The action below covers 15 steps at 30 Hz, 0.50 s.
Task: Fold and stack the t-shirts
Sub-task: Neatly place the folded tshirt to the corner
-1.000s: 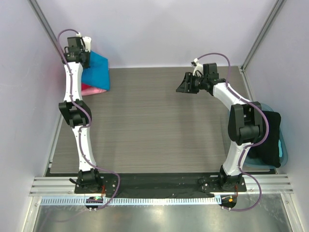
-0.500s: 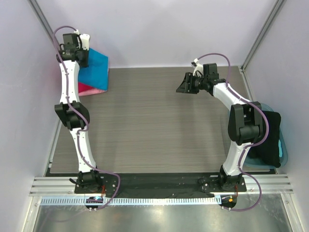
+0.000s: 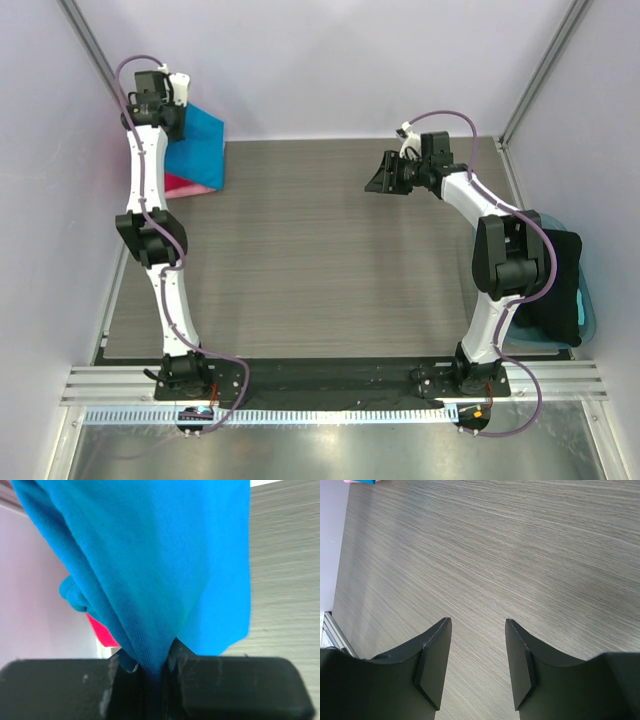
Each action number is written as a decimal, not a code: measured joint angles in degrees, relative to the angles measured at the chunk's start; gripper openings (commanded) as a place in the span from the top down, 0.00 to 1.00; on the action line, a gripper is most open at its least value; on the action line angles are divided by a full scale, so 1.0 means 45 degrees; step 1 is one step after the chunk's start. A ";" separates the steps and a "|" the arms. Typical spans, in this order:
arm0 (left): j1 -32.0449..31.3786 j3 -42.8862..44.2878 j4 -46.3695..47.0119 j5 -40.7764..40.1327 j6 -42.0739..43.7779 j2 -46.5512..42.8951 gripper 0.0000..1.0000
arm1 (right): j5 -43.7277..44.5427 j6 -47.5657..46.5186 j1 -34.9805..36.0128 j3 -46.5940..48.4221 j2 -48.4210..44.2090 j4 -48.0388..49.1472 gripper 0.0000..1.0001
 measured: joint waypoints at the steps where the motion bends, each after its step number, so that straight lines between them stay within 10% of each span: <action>1: 0.0029 0.0015 0.0073 -0.0087 0.0078 0.0073 1.00 | 0.0000 0.0000 0.0000 -0.0029 0.0000 0.0005 0.47; 15: 0.1030 0.0466 0.1103 -0.1579 0.0850 0.2045 1.00 | 0.0010 0.0010 0.0000 -0.0185 0.0000 0.0005 0.47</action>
